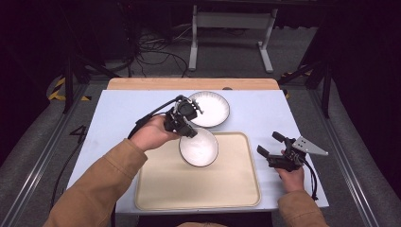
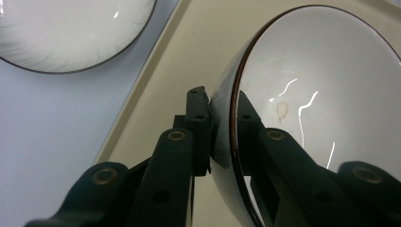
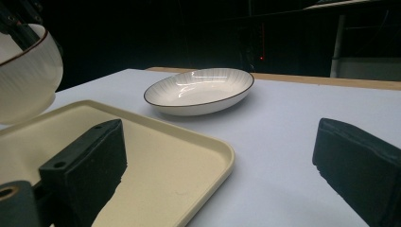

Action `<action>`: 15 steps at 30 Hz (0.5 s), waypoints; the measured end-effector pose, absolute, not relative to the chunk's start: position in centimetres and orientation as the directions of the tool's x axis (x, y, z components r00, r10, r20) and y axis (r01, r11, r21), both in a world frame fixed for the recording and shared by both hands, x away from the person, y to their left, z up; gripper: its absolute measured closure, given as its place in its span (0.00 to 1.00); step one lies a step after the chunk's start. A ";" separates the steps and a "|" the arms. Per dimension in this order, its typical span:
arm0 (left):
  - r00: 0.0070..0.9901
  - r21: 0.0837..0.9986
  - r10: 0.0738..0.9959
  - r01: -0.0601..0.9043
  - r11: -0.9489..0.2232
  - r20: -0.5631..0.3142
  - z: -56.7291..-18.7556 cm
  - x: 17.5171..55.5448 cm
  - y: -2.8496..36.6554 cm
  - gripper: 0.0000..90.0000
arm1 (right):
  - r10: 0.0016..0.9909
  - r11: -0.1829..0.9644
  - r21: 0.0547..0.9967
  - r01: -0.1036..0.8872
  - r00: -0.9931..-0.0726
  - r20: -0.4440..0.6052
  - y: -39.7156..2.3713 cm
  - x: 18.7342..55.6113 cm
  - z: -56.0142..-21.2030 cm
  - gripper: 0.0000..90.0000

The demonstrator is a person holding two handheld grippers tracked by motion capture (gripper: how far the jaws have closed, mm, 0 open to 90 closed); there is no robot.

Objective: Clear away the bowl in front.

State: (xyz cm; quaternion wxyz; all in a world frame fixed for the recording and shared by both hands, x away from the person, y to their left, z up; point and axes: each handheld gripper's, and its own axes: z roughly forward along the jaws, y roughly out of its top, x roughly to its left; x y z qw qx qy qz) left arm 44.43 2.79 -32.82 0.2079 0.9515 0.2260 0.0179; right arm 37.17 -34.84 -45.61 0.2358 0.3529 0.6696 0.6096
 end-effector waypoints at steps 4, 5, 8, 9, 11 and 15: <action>0.901 0.383 0.430 0.419 -0.823 -0.062 -33.9 44.4 2.3 0.91 | 0.760 0.008 0.982 0.188 -0.640 0.116 -34.8 37.2 -45.6 0.04; 0.900 0.379 0.430 0.421 -0.824 -0.064 -34.2 44.4 2.2 0.91 | 0.759 0.010 0.982 0.188 -0.641 0.115 -34.8 37.2 -45.6 0.05; 0.904 0.368 0.422 0.415 -0.832 -0.065 -34.8 44.4 1.8 0.91 | 0.759 0.011 0.982 0.189 -0.641 0.115 -34.8 37.2 -45.6 0.05; 0.905 0.369 0.421 0.414 -0.832 -0.067 -35.0 44.3 1.7 0.91 | 0.759 0.011 0.982 0.189 -0.641 0.114 -34.8 37.2 -45.6 0.05; 0.907 0.357 0.415 0.411 -0.839 -0.070 -35.3 44.2 1.5 0.91 | 0.758 0.012 0.982 0.189 -0.642 0.114 -34.8 37.2 -45.6 0.05; 0.910 0.350 0.409 0.407 -0.844 -0.072 -35.8 44.1 1.1 0.91 | 0.759 0.012 0.982 0.189 -0.641 0.114 -34.8 37.2 -45.6 0.05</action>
